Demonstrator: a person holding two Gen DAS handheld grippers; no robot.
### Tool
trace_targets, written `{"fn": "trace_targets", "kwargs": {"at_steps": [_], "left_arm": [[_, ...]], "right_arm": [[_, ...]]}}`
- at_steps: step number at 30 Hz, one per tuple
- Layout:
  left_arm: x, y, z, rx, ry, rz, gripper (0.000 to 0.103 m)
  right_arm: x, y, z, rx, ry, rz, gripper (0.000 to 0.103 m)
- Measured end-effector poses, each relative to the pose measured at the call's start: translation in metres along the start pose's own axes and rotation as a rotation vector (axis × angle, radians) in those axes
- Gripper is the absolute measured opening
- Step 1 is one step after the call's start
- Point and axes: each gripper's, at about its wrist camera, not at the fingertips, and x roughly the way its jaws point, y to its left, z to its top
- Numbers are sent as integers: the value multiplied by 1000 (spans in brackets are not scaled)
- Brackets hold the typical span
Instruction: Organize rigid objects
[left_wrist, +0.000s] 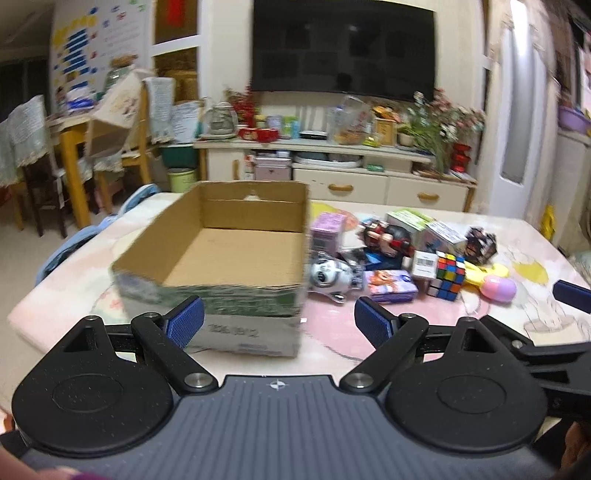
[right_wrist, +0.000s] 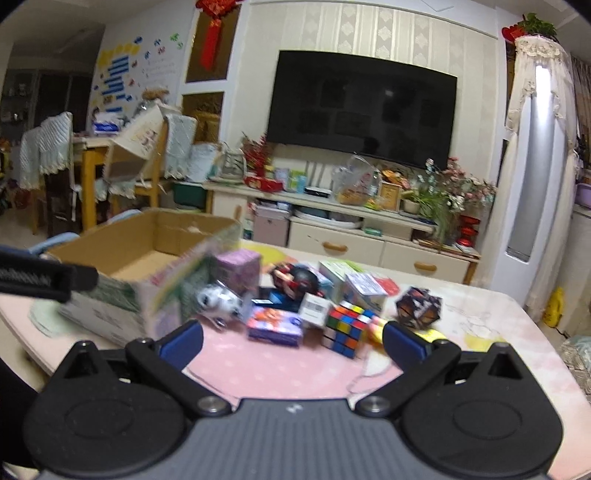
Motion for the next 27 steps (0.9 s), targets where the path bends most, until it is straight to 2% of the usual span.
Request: {"fn": "trace_targets", "kwargs": {"at_steps": [8,12,16,20,27], "left_arm": [[14,-20,1,99,15,-110,103],[19,-28,1,136,28,-190,103],[23,-37,0,165,45,-252,103],[26,-44,-3,195,53,-281,103],[39,-38,2,189,88,-258,103]], "right_arm": [[39,-56,-26,41,70,-146,102],[61,-86,-38,67,123,-199,102],[79,-115,-43,140,149,-199,102],[95,-130,-45,133,151,-192,102],[125,-147,-39,131,151,-150,102]]}}
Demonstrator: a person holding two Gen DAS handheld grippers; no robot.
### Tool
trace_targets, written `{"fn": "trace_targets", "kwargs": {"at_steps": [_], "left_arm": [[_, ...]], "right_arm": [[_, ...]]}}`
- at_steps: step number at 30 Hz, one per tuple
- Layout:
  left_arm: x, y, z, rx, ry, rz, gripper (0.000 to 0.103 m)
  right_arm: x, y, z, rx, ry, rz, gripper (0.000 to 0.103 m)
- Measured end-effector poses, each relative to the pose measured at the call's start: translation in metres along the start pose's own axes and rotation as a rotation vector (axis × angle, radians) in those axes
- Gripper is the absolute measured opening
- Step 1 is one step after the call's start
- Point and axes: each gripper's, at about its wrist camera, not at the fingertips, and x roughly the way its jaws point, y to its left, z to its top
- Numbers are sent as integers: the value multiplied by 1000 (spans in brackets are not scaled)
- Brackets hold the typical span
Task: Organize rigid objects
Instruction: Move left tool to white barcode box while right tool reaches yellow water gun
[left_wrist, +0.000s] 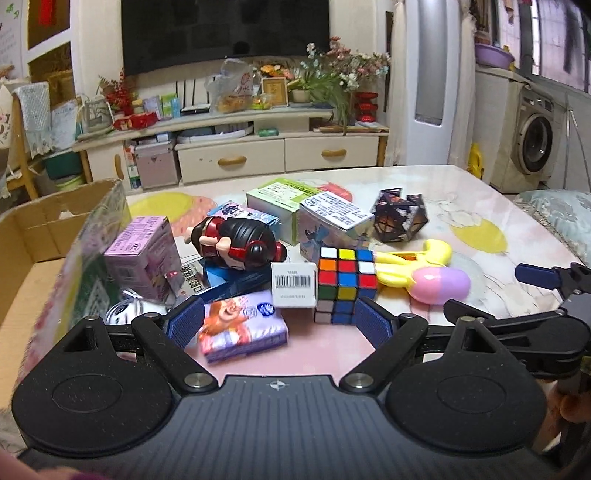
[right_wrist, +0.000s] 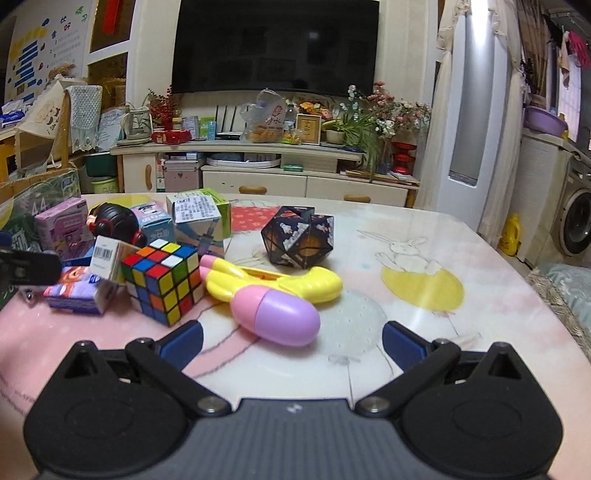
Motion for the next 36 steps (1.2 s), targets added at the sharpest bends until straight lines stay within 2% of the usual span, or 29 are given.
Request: {"fn": "trace_targets", "kwargs": {"at_steps": [10,17,22,27,29,32,36], "left_arm": [[-8,12,-15,-5,40,10,103],[-16,16,-18,-22,46,32,92],[-12,23,-19,-32,44,25,93],[9,13,-6,-33,40,12,93],[28,7,11,-30,53,-6,93],[39,11,23,-10,55,1,94],[51,18,31,-41,64,23,95]], "right_arm": [[31,-1,18,-1,-3,60,102],[43,4,19,-18,37,111,102],[41,7,20,-12,38,138,102],[40,17,21,-46,42,169,102],[42,18,20,-62,51,169,102],[45,17,17,-78,61,150,102],[51,8,16,-62,90,103,102]]}}
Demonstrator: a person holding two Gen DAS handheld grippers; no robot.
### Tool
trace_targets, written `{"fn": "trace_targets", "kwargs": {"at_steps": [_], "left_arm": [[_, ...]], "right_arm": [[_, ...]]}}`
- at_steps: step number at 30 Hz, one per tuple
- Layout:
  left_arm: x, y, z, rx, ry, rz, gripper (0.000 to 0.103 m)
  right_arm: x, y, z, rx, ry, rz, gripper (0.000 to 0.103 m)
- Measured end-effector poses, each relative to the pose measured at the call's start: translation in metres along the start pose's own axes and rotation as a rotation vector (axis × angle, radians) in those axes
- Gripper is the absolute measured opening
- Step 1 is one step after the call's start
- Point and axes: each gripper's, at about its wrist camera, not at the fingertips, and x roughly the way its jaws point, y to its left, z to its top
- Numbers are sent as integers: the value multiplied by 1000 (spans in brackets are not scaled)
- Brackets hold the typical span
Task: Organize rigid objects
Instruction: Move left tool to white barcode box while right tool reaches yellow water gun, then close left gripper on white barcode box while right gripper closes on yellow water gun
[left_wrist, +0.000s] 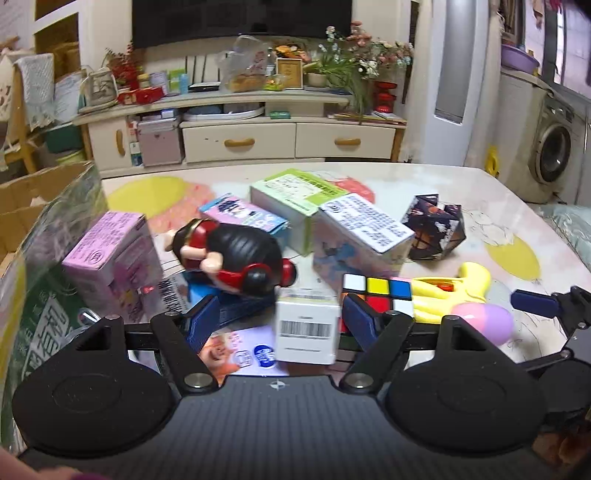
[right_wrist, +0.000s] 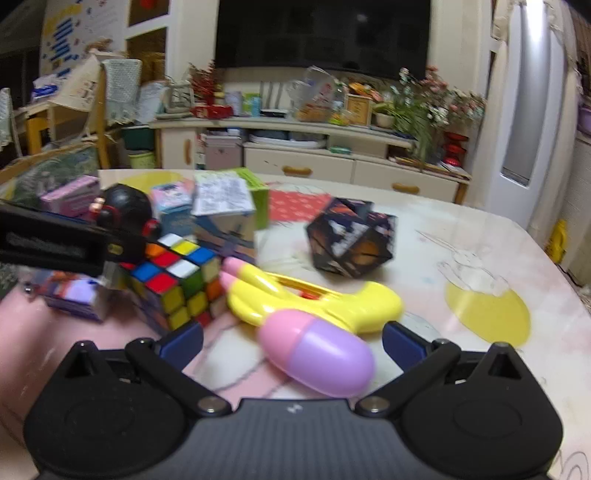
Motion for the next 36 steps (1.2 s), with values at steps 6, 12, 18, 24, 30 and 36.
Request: {"fn": "trace_targets", "kwargs": {"at_steps": [6,12,18,24,30,36], "left_arm": [[-2,-4,-1,34,-13,16,96],[-5,-3,-3,29,3,-11,95],[-2,-9,-3,71,-7,-37,93],[3,-6,-2,62,5,-64,87],[5,-5,-1,88,21,-71,87],[11,-9,-2,109,5,-94,82]], "right_arm": [[11,-17,-4,77,73,-12,101],[11,-17,-1,98,45,8,93],[15,-13,1,94,45,30,79],[14,-17,1,99,42,41,70],[4,-23,2,101,18,45,69],[3,-25,-2,95,34,36,69]]}}
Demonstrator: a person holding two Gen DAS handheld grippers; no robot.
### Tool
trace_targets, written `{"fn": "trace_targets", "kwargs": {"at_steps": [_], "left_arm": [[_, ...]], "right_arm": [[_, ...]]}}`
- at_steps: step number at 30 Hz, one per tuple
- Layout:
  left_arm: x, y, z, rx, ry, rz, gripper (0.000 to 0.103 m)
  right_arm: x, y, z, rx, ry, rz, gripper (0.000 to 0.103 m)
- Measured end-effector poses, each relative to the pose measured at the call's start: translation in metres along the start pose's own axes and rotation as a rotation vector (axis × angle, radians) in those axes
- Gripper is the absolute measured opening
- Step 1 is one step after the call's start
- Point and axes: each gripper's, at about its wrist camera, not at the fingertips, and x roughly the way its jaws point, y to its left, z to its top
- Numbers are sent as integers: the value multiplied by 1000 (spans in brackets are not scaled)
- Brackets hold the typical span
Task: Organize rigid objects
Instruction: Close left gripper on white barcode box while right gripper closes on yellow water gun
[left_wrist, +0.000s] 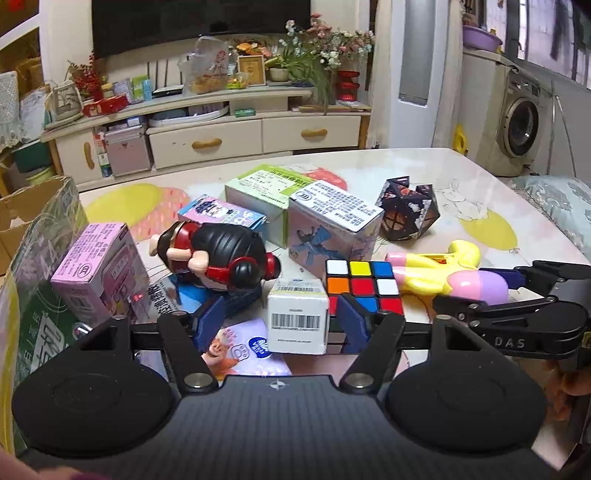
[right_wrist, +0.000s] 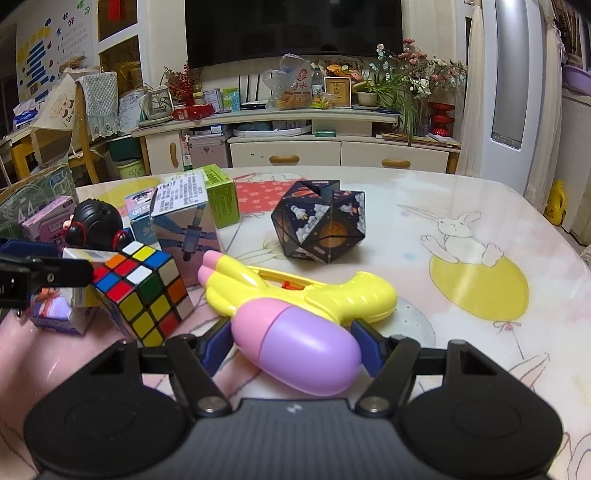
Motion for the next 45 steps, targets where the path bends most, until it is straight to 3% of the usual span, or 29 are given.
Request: {"fn": "trace_targets", "kwargs": {"at_steps": [9,11,13,17,23,31,40,43,45], "left_arm": [[7,-19,-2,-14,-11,-107,78],[13,-23,-4,-33,32,-147,69],[23,-33,-11,-16,84,-174,68],[28,-50,-16,45,71,-142,70],[44,-44,-15,-23,49,-43,74],[60,-44,-10,-66,36,53,80],[70,-40,-6,-89,25,74,84],[76,-35,-5,-95,28,31,97],[76,-34,-6,-93,25,26,98]], "right_arm": [[5,-9,-1,6,22,-64,70],[4,-16,0,25,20,-80,70],[4,-21,0,34,21,-94,70],[3,-23,-1,38,22,-95,70],[2,-20,-1,29,18,-75,70],[4,-13,0,5,21,-62,81],[9,-12,1,17,19,-74,84],[10,-13,1,20,26,-75,83],[11,-14,1,22,29,-73,83]]}}
